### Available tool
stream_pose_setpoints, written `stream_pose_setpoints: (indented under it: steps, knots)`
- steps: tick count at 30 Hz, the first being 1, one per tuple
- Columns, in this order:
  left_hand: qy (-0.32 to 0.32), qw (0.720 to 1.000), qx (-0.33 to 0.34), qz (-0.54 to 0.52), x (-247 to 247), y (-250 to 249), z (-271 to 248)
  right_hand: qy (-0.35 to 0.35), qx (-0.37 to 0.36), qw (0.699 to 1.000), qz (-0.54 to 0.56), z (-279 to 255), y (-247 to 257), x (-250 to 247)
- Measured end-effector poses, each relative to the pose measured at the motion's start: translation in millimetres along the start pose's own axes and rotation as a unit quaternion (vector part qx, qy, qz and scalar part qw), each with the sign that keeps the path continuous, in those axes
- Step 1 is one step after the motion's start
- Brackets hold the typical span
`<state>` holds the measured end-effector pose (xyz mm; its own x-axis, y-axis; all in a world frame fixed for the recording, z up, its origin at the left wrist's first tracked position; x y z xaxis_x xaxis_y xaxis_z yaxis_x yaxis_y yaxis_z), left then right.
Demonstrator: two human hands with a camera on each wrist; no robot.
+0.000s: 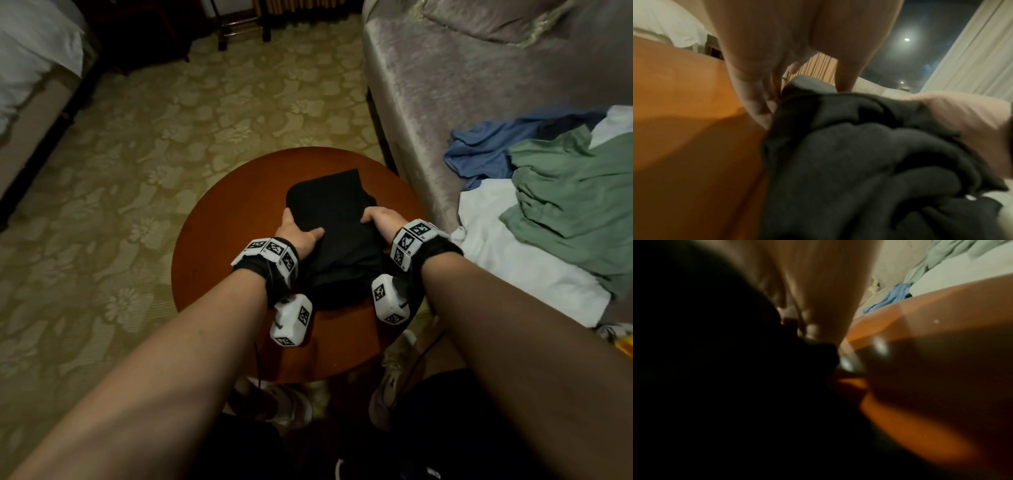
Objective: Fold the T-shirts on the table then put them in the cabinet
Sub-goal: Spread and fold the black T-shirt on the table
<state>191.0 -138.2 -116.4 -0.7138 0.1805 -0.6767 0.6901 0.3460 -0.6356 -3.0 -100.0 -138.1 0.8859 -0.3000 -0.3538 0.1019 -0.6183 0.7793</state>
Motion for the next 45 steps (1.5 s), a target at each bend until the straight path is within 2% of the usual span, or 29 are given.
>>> stream_pose_setpoints:
  steps: [4, 8, 13, 17, 19, 21, 24, 27, 30, 34, 37, 38, 39, 42, 45]
  knots:
    - [-0.014, 0.998, -0.04, -0.042, -2.4, 7.6, 0.5, -0.009, -0.026, 0.999, -0.024, 1.7, 0.6, 0.6]
    - [-0.001, 0.993, -0.104, -0.055, -2.4, 21.8, 2.5, -0.009, -0.058, 0.992, -0.113, 1.6, 2.3, 2.1]
    - [0.017, 0.988, -0.117, -0.097, -4.2, 19.6, 2.2, -0.02, -0.054, 0.988, -0.146, 3.6, 1.9, 2.1]
    - [0.035, 0.987, -0.067, -0.139, -8.2, -3.6, 0.1, -0.013, -0.007, 0.992, -0.123, 1.7, 0.5, 4.7]
    - [0.032, 0.987, -0.028, -0.154, -15.3, -17.7, -4.0, -0.029, -0.016, 0.992, -0.125, -2.7, 5.4, 2.7]
    - [0.018, 0.987, 0.025, -0.155, -28.1, -35.8, -10.3, -0.077, -0.06, 0.989, -0.112, -10.5, 22.0, -7.8]
    - [-0.005, 0.989, 0.119, -0.092, -49.5, -61.5, -22.3, -0.155, -0.193, 0.966, -0.074, -37.3, 71.3, -30.5]
    - [-0.01, 0.983, 0.186, -0.006, -63.6, -76.9, -37.7, -0.127, -0.315, 0.933, -0.118, -77.9, 121.5, -28.4]
    - [-0.03, 0.966, 0.241, 0.086, -75.1, -87.1, -58.2, -0.091, -0.399, 0.879, -0.243, -117.0, 151.6, -15.1]
    - [-0.049, 0.941, 0.309, 0.13, -90.9, -99.1, -92.9, -0.093, -0.433, 0.806, -0.393, -149.5, 159.0, -13.1]
    - [-0.049, 0.923, 0.349, 0.156, -99.7, -105.7, -117.4, -0.089, -0.418, 0.747, -0.51, -168.5, 155.0, -14.6]
    - [-0.056, 0.919, 0.358, 0.158, -103.4, -107.6, -124.5, -0.099, -0.414, 0.742, -0.518, -176.8, 156.9, -18.5]
    - [-0.062, 0.915, 0.364, 0.161, -107.3, -109.2, -130.9, -0.108, -0.408, 0.749, -0.51, -185.0, 159.9, -24.1]
    - [-0.073, 0.908, 0.37, 0.181, -117.5, -110.3, -146.7, -0.128, -0.389, 0.794, -0.45, -201.9, 167.1, -46.6]
    - [-0.08, 0.909, 0.355, 0.203, -126.4, -103.0, -153.5, -0.154, -0.4, 0.81, -0.399, -223.3, 175.7, -70.3]
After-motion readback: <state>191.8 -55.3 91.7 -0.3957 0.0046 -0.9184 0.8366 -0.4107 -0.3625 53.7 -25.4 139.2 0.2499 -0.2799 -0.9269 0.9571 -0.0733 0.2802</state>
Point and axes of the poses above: each hand's wrist, its own z-axis towards the middle knuckle, its own x-axis out of the palm, y = z × x, the point moved 8 cm from there along z, towards the middle knuckle, and after that the axes turned 11 degrees about -y, right-handed, at the moved point
